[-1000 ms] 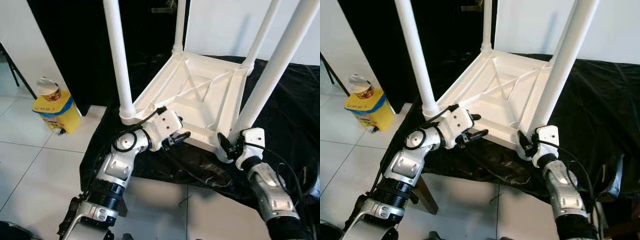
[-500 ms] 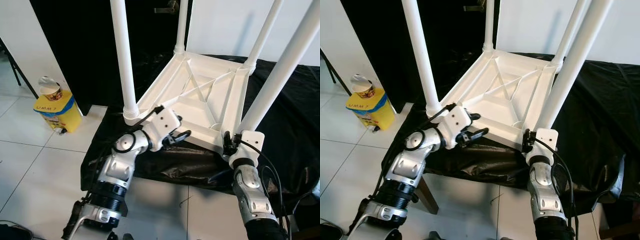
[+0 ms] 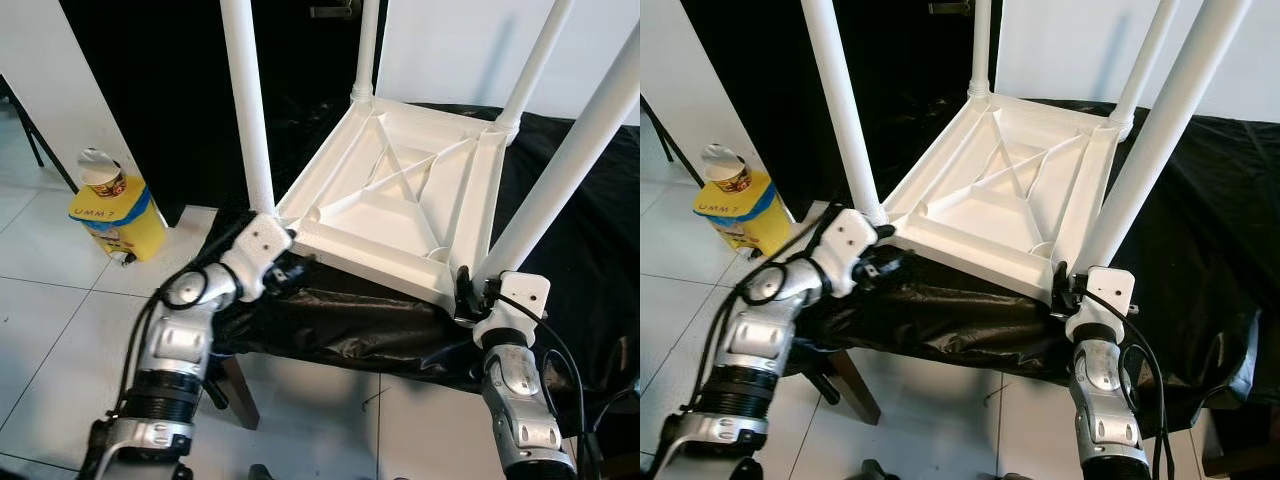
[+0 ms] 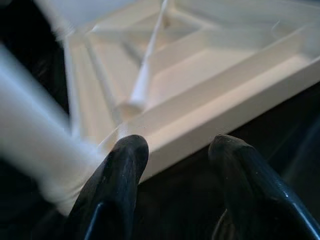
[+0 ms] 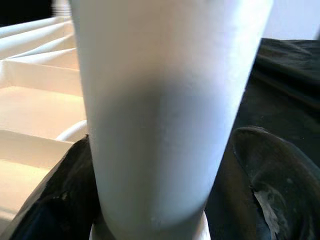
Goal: Building children table
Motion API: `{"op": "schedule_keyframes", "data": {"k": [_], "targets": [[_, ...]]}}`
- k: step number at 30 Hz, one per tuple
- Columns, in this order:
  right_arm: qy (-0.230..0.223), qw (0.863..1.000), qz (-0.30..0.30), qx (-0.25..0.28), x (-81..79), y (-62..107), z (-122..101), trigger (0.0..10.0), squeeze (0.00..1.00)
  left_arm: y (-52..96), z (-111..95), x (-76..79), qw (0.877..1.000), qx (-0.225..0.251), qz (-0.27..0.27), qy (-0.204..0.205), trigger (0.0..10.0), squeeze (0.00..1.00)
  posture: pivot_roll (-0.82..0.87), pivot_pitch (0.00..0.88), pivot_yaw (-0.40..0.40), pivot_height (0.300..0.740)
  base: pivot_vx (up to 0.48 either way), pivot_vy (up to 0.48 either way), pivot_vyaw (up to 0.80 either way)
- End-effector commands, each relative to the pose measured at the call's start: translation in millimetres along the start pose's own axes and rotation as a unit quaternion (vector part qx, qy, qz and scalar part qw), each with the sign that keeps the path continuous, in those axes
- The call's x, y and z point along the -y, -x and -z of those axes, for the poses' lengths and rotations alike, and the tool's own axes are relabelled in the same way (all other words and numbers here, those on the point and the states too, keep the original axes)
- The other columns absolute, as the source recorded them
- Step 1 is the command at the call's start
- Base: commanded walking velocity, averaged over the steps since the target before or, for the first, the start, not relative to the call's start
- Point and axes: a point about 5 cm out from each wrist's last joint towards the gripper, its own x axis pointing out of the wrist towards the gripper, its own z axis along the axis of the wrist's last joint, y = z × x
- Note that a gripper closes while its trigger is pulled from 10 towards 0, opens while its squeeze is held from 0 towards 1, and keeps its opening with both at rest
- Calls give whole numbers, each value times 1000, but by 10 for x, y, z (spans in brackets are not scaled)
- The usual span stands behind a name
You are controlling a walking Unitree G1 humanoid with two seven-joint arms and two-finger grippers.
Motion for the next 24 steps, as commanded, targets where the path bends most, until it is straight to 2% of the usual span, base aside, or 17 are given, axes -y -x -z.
{"op": "schedule_keyframes", "data": {"k": [1,4,5,6,7,8,9,10,12,13,14,16,17,18,21,23,24], "targets": [[17,998,58,-20,244,35,86,10000,0,67,65,-101,997,-5,-76,5,10000,0,-52,57,7,740,0,0,0],[25,996,79,-17,320,40,83,10000,0,125,108,-139,997,-15,-78,1,10000,0,-53,62,12,740,0,0,0],[33,994,105,-18,415,47,91,10000,0,202,168,-206,996,-30,-83,-6,10000,0,-59,67,21,740,0,0,0],[33,994,105,-18,415,47,91,10000,0,202,168,-206,996,-30,-83,-6,10000,0,-59,67,21,740,0,0,0],[36,992,122,-20,486,53,100,10000,0,263,216,-270,995,-43,-91,-12,10000,0,-60,67,22,740,0,0,0],[36,992,122,-20,486,53,100,10000,0,263,216,-270,995,-43,-91,-12,10000,0,-60,67,22,740,0,0,0],[40,989,138,-21,551,59,105,10000,0,328,266,-367,992,-59,-105,-21,10000,0,-62,69,24,740,0,0,0],[40,989,138,-21,551,59,105,10000,0,328,266,-367,992,-59,-105,-21,10000,0,-62,69,24,740,0,0,0],[44,986,157,-26,637,77,121,10000,0,402,350,-672,980,-92,-174,-37,10000,0,-65,68,24,740,0,0,0],[44,986,157,-26,637,77,121,10000,0,402,350,-672,980,-92,-174,-37,10000,0,-65,68,24,740,0,0,0],[44,987,151,-26,631,84,123,10000,0,411,380,-815,969,-111,-215,-49,10000,0,-69,68,22,740,0,0,0],[45,991,124,-18,559,93,102,10000,0,385,396,-994,950,-134,-277,-53,10000,0,-77,66,24,740,0,0,0],[45,991,124,-18,559,93,102,10000,0,385,396,-994,950,-134,-277,-53,10000,0,-77,66,24,740,0,0,0],[39,993,109,-14,513,102,91,10000,0,364,380,-1055,941,-137,-304,-51,10000,0,-79,64,25,740,0,0,0],[34,995,95,-9,469,113,78,10000,0,341,359,-1097,935,-137,-324,-49,10000,0,-79,64,25,740,0,0,0],[26,999,47,5,321,164,51,10000,0,268,292,-1168,924,-130,-358,-36,10000,0,-97,57,28,740,0,0,0],[26,999,47,5,321,164,51,10000,0,268,292,-1168,924,-130,-358,-36,10000,0,-97,57,28,740,0,0,0]]}}
